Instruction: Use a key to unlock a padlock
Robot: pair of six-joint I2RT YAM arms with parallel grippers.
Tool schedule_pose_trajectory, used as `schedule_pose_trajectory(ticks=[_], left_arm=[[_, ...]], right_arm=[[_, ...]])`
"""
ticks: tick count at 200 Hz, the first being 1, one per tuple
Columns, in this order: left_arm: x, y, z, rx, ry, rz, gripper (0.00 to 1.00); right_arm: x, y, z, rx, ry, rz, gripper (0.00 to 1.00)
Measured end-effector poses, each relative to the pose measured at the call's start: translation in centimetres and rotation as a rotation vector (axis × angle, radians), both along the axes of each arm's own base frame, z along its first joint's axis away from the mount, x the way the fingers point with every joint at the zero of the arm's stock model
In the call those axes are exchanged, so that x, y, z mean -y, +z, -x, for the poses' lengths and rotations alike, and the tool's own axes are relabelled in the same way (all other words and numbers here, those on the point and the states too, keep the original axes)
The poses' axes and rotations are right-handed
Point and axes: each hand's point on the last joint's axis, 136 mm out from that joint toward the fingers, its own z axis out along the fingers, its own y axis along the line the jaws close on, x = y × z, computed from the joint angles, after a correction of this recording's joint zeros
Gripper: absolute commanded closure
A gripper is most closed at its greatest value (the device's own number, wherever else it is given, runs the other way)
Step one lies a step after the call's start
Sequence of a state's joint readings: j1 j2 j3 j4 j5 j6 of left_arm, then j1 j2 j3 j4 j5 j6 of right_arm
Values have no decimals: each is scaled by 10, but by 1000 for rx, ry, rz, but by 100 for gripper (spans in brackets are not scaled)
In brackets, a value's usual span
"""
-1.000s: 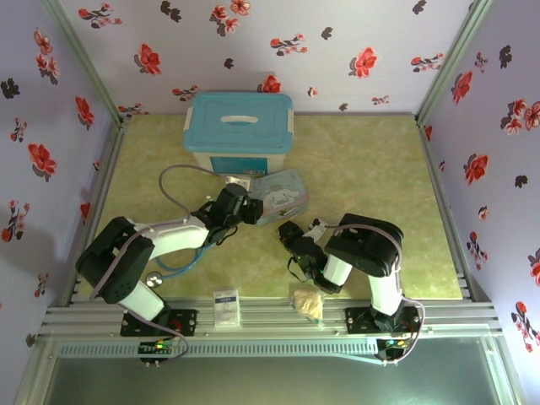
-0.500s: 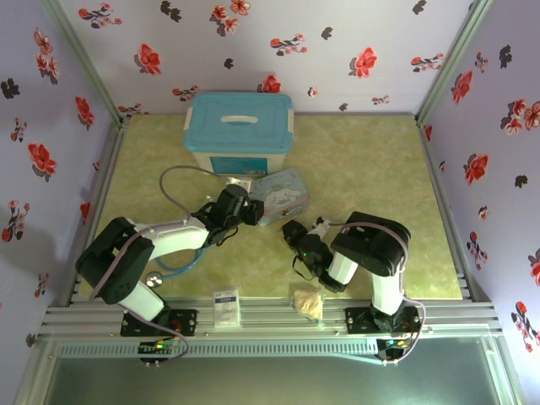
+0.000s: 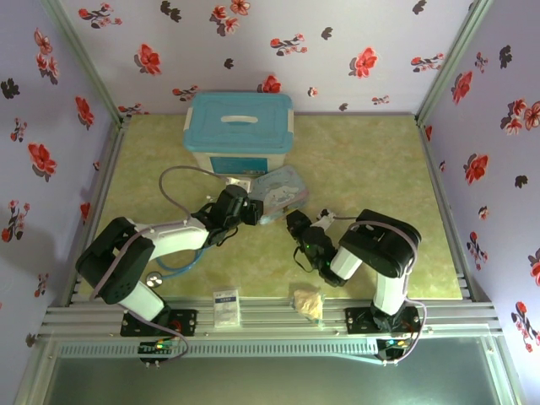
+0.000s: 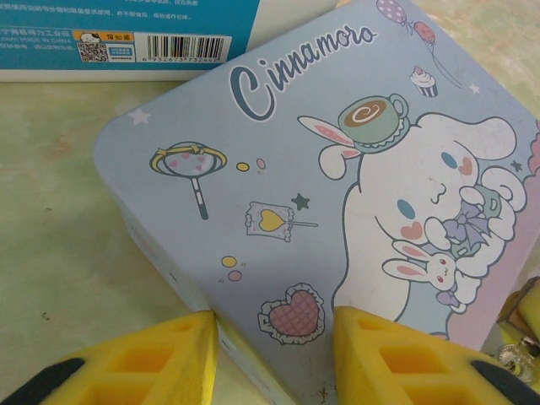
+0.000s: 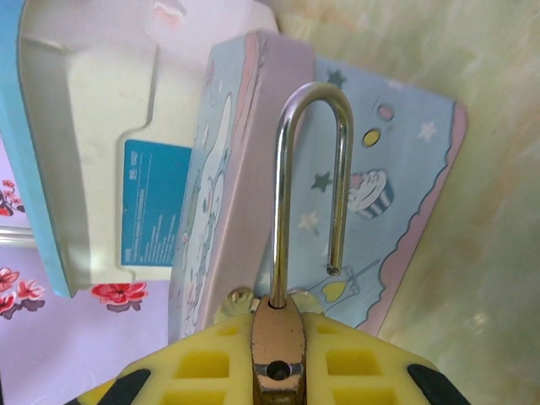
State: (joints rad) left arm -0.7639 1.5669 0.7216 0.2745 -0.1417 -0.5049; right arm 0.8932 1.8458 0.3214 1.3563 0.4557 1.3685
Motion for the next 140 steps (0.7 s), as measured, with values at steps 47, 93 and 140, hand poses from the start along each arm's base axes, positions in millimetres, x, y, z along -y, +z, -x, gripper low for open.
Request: schedule_pose_trajectory(ticks=[47, 93, 140], left_arm=[[0, 1, 0, 0, 0, 1, 61], [1, 2, -1, -13, 1, -13, 58], [-4, 2, -3, -42, 8, -46, 43]], right_arm=[[0, -26, 14, -88, 111, 10, 100], [13, -39, 35, -172, 175, -46, 100], [30, -43, 47, -252, 220, -75, 99]])
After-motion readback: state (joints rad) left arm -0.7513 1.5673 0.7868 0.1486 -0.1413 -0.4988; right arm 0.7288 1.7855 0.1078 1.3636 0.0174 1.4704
